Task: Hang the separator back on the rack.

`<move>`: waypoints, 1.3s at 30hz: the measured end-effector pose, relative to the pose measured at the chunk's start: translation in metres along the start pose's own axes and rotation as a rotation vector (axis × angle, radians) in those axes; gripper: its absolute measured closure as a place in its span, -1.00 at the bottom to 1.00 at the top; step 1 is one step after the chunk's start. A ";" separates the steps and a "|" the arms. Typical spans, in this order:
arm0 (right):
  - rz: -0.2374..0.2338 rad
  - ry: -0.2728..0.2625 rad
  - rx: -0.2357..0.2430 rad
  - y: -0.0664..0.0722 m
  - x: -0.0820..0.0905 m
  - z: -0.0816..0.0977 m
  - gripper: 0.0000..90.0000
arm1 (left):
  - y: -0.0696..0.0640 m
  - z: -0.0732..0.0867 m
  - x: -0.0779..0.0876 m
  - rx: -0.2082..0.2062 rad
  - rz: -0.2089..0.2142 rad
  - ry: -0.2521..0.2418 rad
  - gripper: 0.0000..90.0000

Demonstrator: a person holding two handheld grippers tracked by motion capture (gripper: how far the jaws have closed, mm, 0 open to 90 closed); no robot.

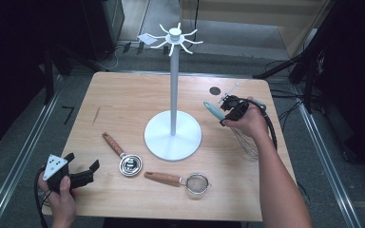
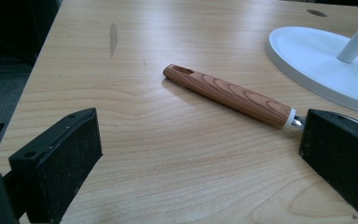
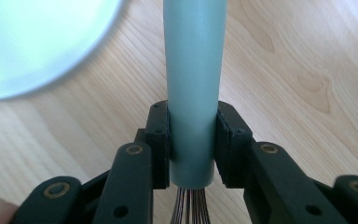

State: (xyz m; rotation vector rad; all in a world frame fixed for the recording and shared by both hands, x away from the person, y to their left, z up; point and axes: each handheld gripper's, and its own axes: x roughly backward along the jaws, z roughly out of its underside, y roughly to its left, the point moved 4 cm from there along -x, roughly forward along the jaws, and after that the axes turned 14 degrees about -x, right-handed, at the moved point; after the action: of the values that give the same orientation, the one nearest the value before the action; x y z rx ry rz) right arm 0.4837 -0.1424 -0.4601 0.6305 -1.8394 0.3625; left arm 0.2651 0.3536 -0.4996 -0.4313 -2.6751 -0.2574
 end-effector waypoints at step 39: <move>-0.248 -0.877 -0.074 0.095 0.124 0.013 0.58 | 0.000 0.000 0.000 -0.005 -0.023 0.001 -1.00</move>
State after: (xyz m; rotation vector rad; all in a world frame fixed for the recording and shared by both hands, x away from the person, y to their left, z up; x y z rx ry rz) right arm 0.3865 -0.1025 -0.3440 1.0587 -2.5367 -0.1933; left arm 0.2645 0.3533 -0.4994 -0.4017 -2.6802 -0.2706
